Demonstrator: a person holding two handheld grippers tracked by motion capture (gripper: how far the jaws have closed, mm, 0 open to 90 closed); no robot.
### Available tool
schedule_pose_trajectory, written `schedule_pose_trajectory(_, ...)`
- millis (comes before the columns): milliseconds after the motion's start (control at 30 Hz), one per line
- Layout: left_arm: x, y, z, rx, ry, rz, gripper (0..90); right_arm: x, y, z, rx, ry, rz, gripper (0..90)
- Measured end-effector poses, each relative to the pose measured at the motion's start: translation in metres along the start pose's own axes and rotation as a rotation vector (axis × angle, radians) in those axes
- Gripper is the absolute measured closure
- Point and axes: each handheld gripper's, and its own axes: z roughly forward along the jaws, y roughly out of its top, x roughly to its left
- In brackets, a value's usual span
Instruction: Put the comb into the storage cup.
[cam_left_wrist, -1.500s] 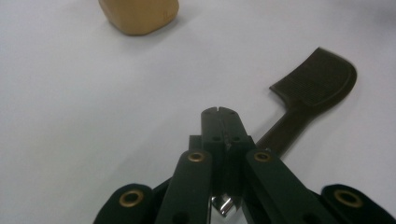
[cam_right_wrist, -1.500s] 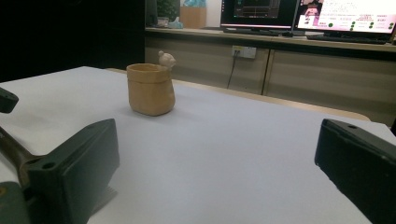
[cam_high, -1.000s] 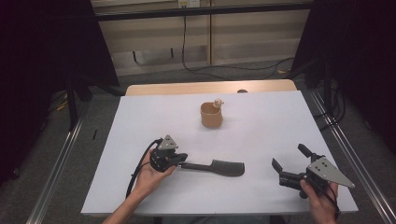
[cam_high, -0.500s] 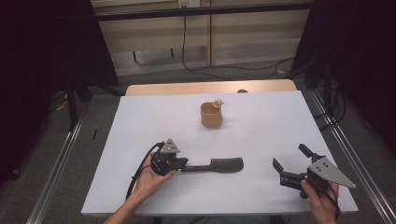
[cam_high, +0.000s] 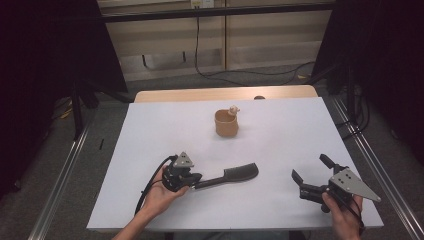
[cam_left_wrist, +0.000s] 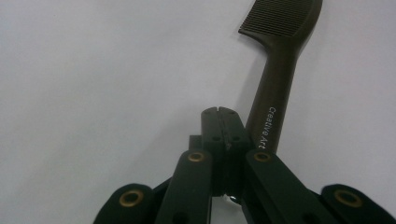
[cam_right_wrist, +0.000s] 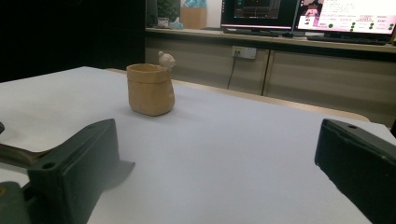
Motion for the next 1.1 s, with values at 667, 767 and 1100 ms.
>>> schedule_pose_trajectory(667, -0.002, 0.002, -0.002, -0.022, -0.033, -0.028, 90.0, 0.0, 0.0, -0.001, -0.003, 0.0, 0.004, 0.0)
schedule_pose_trajectory(767, 0.0, 0.001, -0.005, -0.053, -0.04, -0.033, 90.0, 0.0, 0.0, -0.002, -0.005, -0.002, 0.006, 0.0)
schedule_pose_trajectory(1100, -0.001, 0.001, -0.021, -0.137, -0.044, -0.043, 90.0, -0.001, 0.001, -0.002, -0.009, -0.003, 0.01, 0.0)
